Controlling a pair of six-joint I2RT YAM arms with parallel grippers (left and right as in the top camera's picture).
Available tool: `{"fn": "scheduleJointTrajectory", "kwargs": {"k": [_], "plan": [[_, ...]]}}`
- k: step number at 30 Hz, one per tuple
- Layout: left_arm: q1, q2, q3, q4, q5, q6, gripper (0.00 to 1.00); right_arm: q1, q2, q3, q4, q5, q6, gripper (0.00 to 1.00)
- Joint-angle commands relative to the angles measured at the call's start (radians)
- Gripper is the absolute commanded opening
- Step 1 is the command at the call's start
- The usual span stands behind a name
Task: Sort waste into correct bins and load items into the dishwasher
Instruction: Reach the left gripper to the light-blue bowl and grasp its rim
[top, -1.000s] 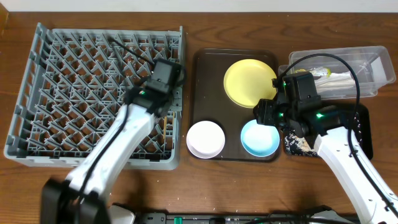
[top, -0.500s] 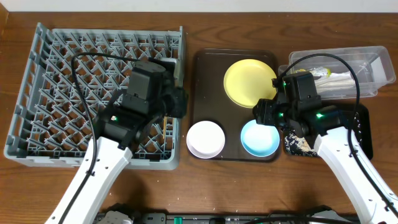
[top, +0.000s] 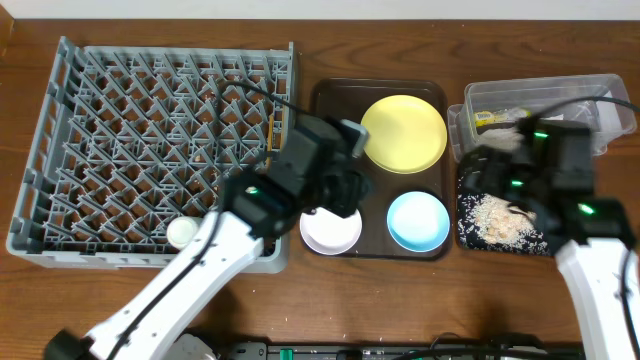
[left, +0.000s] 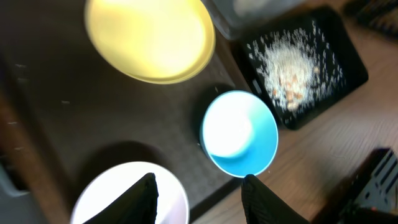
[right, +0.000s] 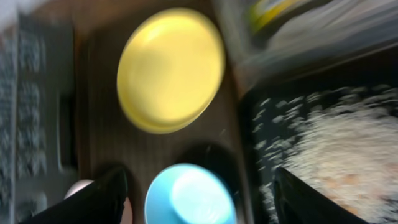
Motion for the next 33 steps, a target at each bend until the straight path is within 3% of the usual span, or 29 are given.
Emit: {"fn": "scheduleJointTrajectory", "kwargs": {"k": [1, 9, 15, 19, 24, 28, 33], "plan": [[-0.049, 0.093, 0.018, 0.015, 0.001, 0.021, 0.47, -0.094, -0.052, 0.013, -0.024, -0.008, -0.009, 0.99], [-0.105, 0.327, 0.018, 0.156, 0.001, 0.025, 0.54, -0.146, -0.060, 0.013, -0.089, -0.008, -0.009, 0.99], [-0.106, 0.453, 0.018, 0.213, 0.001, 0.025, 0.53, -0.146, -0.060, 0.013, -0.090, -0.008, -0.010, 0.99], [-0.107, 0.519, 0.018, 0.235, 0.003, 0.024, 0.36, -0.146, -0.060, 0.013, -0.089, -0.008, -0.010, 0.99], [-0.112, 0.546, 0.018, 0.265, 0.005, 0.025, 0.27, -0.146, -0.060, 0.013, -0.089, -0.008, -0.010, 0.99], [-0.114, 0.545, 0.018, 0.266, 0.005, 0.025, 0.10, -0.146, -0.060, 0.013, -0.089, -0.008, -0.010, 0.99], [-0.113, 0.536, 0.019, 0.278, 0.006, 0.024, 0.07, -0.146, -0.060, 0.013, -0.089, -0.008, -0.010, 0.99]]}}
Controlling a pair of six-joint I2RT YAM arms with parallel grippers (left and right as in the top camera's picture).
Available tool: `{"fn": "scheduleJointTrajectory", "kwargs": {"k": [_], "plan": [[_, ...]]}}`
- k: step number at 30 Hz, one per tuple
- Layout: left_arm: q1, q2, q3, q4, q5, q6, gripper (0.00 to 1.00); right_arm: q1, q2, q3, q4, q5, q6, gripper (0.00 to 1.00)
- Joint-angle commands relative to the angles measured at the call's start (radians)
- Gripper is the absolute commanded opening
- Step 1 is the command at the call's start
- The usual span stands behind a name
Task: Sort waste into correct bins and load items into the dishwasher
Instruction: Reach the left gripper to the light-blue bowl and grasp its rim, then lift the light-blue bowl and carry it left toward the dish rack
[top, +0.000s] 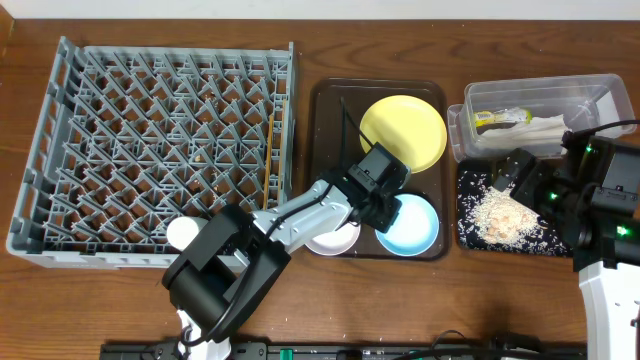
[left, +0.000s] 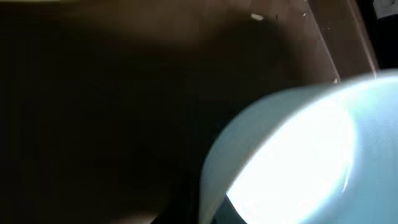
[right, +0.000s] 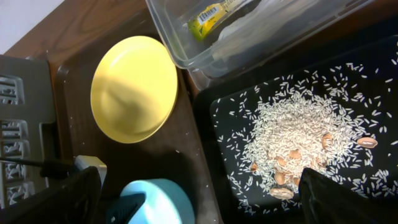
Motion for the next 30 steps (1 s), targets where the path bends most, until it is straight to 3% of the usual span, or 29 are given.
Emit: {"fn": "scheduleJointTrajectory", "kwargs": {"k": [1, 8, 12, 18, 24, 30], "plan": [[-0.002, -0.009, 0.022, 0.005, 0.005, 0.006, 0.07, -0.006, -0.001, 0.013, 0.000, -0.004, -0.006, 0.99], [0.004, -0.151, 0.068, -0.006, -0.006, 0.006, 0.08, -0.006, -0.001, 0.013, 0.000, -0.004, -0.006, 0.99], [0.035, -0.280, 0.079, -0.048, -0.110, 0.006, 0.07, -0.006, -0.001, 0.013, 0.000, -0.004, -0.006, 0.99], [0.133, -0.467, 0.079, -0.255, -0.620, 0.041, 0.07, -0.006, -0.001, 0.013, 0.000, -0.004, -0.006, 0.99], [0.256, -0.518, 0.078, -0.377, -1.166, 0.120, 0.08, -0.006, -0.001, 0.013, 0.000, -0.004, -0.006, 0.99], [0.332, -0.468, 0.076, -0.381, -1.386, 0.123, 0.07, -0.006, -0.001, 0.013, 0.000, -0.004, -0.006, 0.99]]}}
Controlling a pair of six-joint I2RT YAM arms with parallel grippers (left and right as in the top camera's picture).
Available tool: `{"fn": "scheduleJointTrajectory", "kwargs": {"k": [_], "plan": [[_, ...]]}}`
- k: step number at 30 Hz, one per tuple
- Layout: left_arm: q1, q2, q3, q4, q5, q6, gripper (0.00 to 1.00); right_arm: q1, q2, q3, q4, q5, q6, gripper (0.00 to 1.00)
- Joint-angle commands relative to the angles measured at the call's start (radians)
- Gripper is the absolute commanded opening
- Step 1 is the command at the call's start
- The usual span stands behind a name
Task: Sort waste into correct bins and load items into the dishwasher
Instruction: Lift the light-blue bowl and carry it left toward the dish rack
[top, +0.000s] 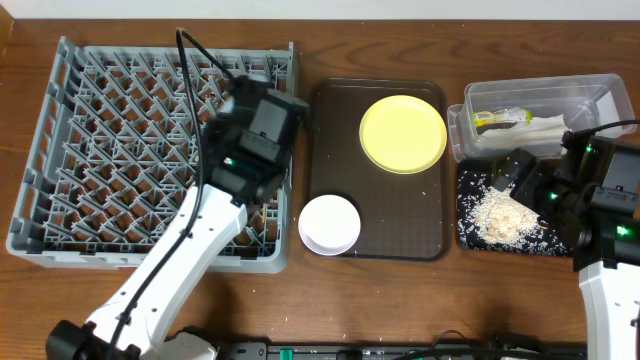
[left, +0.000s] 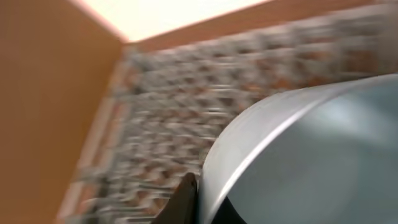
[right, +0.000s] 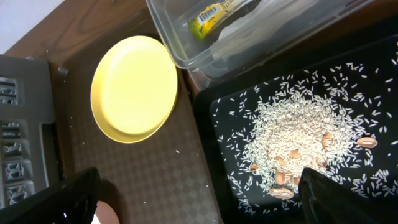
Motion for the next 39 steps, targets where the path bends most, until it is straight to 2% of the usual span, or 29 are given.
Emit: {"fn": "scheduleJointTrajectory", "kwargs": {"k": [1, 9, 15, 30, 32, 33, 35, 37, 39], "plan": [[0.032, 0.049, 0.008, -0.002, -0.265, 0.021, 0.07, -0.006, -0.001, 0.013, -0.001, -0.004, -0.006, 0.99], [0.043, 0.212, 0.008, 0.028, -0.325, 0.021, 0.07, -0.006, -0.001, 0.013, -0.001, -0.004, -0.006, 0.99], [0.042, 0.340, 0.008, 0.021, -0.468, 0.021, 0.07, -0.006, -0.001, 0.013, -0.001, -0.004, -0.006, 0.99], [-0.062, 0.380, 0.006, -0.002, -0.383, 0.016, 0.08, -0.006, -0.001, 0.013, -0.001, -0.004, -0.006, 0.99], [-0.067, 0.380, 0.006, -0.003, -0.383, 0.016, 0.12, -0.006, -0.001, 0.013, -0.001, -0.004, -0.006, 0.99], [-0.067, 0.380, 0.006, -0.005, -0.383, 0.013, 0.22, -0.006, -0.001, 0.013, -0.001, -0.004, -0.006, 0.99], [-0.068, 0.380, 0.006, -0.021, -0.348, -0.010, 0.32, -0.006, -0.001, 0.013, -0.001, -0.004, -0.006, 0.99], [-0.068, 0.376, 0.006, -0.051, -0.229, -0.016, 0.34, -0.006, -0.001, 0.013, -0.001, -0.004, -0.006, 0.99], [-0.068, 0.373, 0.006, -0.092, -0.122, -0.071, 0.34, -0.006, -0.001, 0.013, -0.001, -0.004, -0.006, 0.99]]}}
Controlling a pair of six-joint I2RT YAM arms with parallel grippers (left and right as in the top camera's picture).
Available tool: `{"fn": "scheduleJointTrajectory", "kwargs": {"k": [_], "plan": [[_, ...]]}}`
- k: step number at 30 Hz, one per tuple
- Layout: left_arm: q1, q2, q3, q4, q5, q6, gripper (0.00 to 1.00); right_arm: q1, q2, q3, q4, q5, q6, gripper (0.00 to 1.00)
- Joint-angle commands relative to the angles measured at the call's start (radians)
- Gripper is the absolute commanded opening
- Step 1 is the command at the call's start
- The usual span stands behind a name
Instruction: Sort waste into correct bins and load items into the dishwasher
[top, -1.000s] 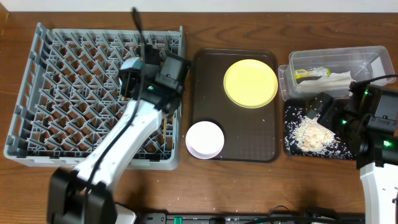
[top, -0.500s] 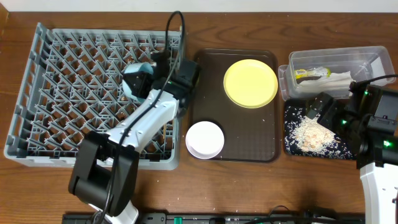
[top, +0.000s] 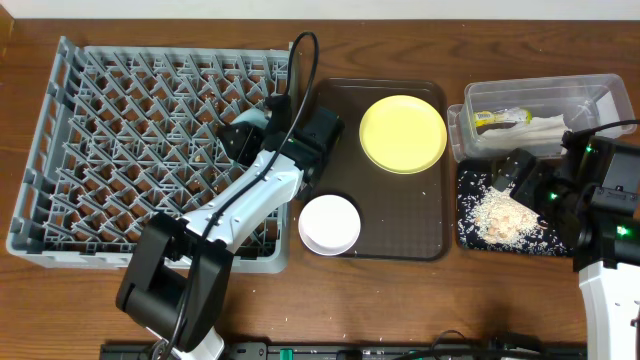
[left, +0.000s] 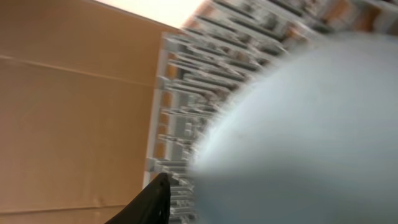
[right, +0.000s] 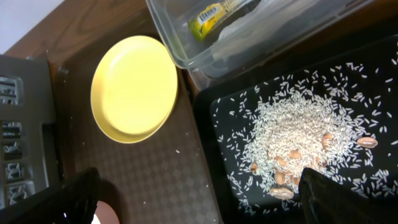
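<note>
A pale blue bowl (left: 298, 124), blurred and close, fills most of the left wrist view. My left gripper (top: 245, 138) is shut on it over the right edge of the grey dish rack (top: 120, 110). One black finger (left: 152, 202) shows beside the bowl. On the brown tray (top: 330, 100) lie a yellow plate (top: 402, 133) and a white bowl (top: 330, 222). My right gripper (top: 520, 175) hangs open over the black tray of rice (right: 298, 130); its fingers (right: 62, 199) are wide apart.
A clear plastic bin (top: 540, 105) holding wrappers stands at the back right, behind the black rice tray (top: 505, 235). The rack has rows of upright tines. The yellow plate (right: 134, 87) and the bin (right: 249, 31) show in the right wrist view.
My left arm has swung round: its wrist is now over the tray's left edge and the gripper with the blue bowl points into the rack's right edge. The right arm has not moved.
The blue bowl stood on the tray beside the white bowl, with my left gripper open above them. Then the gripper was down at the blue bowl. Later the bowl was off the tray, held over the rack, and now it is at the rack's right side.
</note>
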Motion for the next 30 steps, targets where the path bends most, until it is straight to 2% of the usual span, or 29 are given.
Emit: {"fn": "scheduleJointTrajectory", "kwargs": {"k": [1, 5, 17, 20, 24, 25, 27, 30], "plan": [[-0.002, 0.007, 0.006, -0.051, 0.217, -0.102, 0.34, -0.006, -0.001, 0.013, 0.000, -0.004, -0.006, 0.99], [-0.002, -0.017, 0.006, -0.111, 0.412, -0.203, 0.34, -0.006, -0.001, 0.013, 0.000, -0.004, -0.006, 0.99], [-0.002, -0.229, 0.006, -0.147, 0.954, -0.209, 0.36, -0.006, -0.001, 0.013, 0.000, -0.004, -0.006, 0.99], [-0.002, -0.275, 0.006, -0.147, 0.969, -0.209, 0.38, -0.006, -0.001, 0.013, 0.000, -0.004, -0.006, 0.99], [-0.001, -0.281, 0.005, -0.147, 0.897, -0.208, 0.36, -0.006, -0.001, 0.013, 0.000, -0.004, -0.006, 0.99], [-0.001, -0.278, 0.005, -0.147, 0.893, -0.208, 0.32, -0.006, -0.001, 0.013, 0.000, -0.004, -0.006, 0.99], [-0.001, -0.270, 0.005, -0.147, 0.893, -0.208, 0.30, -0.006, -0.001, 0.013, 0.000, -0.004, -0.006, 0.99], [-0.001, -0.259, 0.003, -0.147, 0.893, -0.208, 0.19, -0.006, -0.001, 0.013, 0.000, -0.004, -0.006, 0.99]]}}
